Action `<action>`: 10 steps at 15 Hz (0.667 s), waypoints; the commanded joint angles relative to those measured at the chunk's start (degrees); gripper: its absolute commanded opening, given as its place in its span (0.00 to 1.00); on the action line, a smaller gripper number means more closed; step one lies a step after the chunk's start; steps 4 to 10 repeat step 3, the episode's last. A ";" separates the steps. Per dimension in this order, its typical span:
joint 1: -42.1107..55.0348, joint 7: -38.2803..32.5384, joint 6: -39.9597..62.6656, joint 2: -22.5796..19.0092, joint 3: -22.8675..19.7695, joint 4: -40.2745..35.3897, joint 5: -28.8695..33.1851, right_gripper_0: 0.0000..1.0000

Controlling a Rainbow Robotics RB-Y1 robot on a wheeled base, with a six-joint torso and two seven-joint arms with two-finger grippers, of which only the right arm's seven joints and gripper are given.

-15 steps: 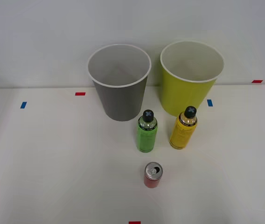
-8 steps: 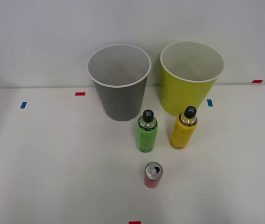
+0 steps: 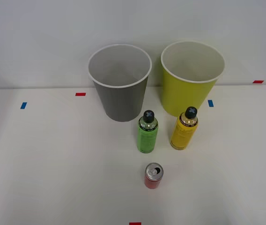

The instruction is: Put cans in the gray bin, plastic bottles in the light green bin

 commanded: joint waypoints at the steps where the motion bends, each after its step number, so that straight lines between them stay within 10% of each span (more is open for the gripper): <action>1: 0.00 0.00 0.00 0.00 0.00 0.00 0.00 1.00; 10: 0.00 0.00 0.00 0.00 0.00 0.00 0.00 1.00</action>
